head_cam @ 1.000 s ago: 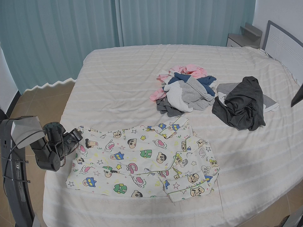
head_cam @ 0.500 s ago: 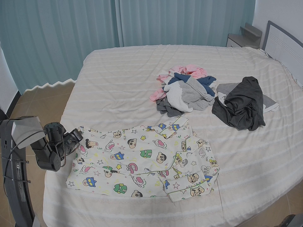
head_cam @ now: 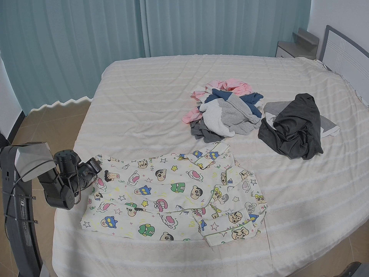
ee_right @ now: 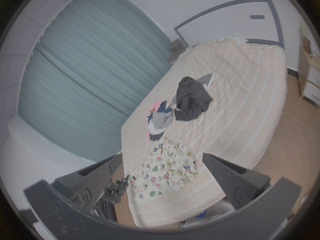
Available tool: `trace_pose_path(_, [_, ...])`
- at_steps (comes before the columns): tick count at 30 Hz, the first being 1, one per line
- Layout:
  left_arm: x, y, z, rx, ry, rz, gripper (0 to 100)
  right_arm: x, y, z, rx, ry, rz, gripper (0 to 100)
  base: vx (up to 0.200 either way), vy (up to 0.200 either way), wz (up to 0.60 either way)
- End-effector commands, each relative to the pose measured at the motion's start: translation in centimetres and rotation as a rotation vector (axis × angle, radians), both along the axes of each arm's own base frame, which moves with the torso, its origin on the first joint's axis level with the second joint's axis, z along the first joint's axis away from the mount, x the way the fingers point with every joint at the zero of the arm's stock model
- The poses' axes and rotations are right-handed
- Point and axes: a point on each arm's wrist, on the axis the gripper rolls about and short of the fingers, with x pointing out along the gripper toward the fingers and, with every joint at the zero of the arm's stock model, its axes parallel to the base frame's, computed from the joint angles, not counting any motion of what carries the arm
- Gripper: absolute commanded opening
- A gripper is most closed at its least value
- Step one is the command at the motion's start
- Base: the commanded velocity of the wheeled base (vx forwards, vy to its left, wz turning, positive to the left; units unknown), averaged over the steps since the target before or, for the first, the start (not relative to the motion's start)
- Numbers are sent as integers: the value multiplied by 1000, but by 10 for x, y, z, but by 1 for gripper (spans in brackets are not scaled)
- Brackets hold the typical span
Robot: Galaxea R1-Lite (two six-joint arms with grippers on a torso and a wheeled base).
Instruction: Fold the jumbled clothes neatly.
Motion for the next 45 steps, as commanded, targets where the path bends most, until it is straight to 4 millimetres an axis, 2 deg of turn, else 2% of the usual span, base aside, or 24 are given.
trace_pose_path(1, [-2,-5,-6,3,18,-14,0,53,23,-193,-164,200,651,100,0,0,0])
trace_pose_path(3, [-2,-6,-6,3,18,-15,0,58,24,-194,-166,218,654,100,0,0,0])
trace_pose_path(4, [-2,-5,-6,3,18,-14,0,87,31,-202,-167,279,666,100,0,0,0])
trace_pose_path(6, [-2,-5,-6,3,18,-14,0,111,37,-206,-160,287,664,100,0,0,0])
trace_pose_path(9, [-2,-5,-6,3,18,-14,0,138,42,-209,-156,277,658,100,0,0,0])
trace_pose_path(10, [-2,-5,-6,3,18,-14,0,156,46,-213,-157,280,655,100,0,0,0])
trace_pose_path(12, [-2,-5,-6,2,19,-15,0,176,51,-215,-159,274,658,100,0,0,0])
trace_pose_path(14, [-2,-6,-6,2,19,-15,0,201,57,-208,-159,243,654,100,0,0,0])
trace_pose_path(15, [-2,-6,-6,2,19,-15,0,201,57,-208,-159,243,654,100,0,0,0])
trace_pose_path(16, [-4,-6,-6,-1,24,-22,0,223,62,-209,-166,259,654,100,0,0,0])
trace_pose_path(18, [-7,-7,-7,-14,37,-49,0,245,67,-207,-180,269,642,100,0,0,0])
trace_pose_path(20, [-9,-7,-8,-18,41,-59,0,252,69,-205,-183,268,638,100,0,0,0])
trace_pose_path(21, [-10,-7,-6,-22,39,-74,0,268,72,-207,-185,284,638,100,0,0,0])
trace_pose_path(28, [-10,-6,3,-25,17,-71,0,319,80,-233,-272,265,641,100,0,0,0])
trace_pose_path(34, [-10,-3,10,-23,0,-62,0,361,91,-242,-333,217,605,100,0,0,0])
trace_pose_path(37, [-10,-2,13,-22,-9,-60,0,370,97,-247,-355,207,604,100,0,0,0])
trace_pose_path(39, [-11,-2,15,-22,-11,-62,0,382,106,-263,-401,207,604,100,0,0,0])
trace_pose_path(40, [-11,-2,15,-22,-11,-62,0,382,106,-263,-401,207,604,100,0,0,0])
trace_pose_path(41, [-12,-2,14,-23,-6,-62,0,389,112,-276,-431,208,605,100,0,0,0])
trace_pose_path(45, [-12,-2,14,-23,-6,-62,0,394,130,-288,-448,193,626,100,0,0,0])
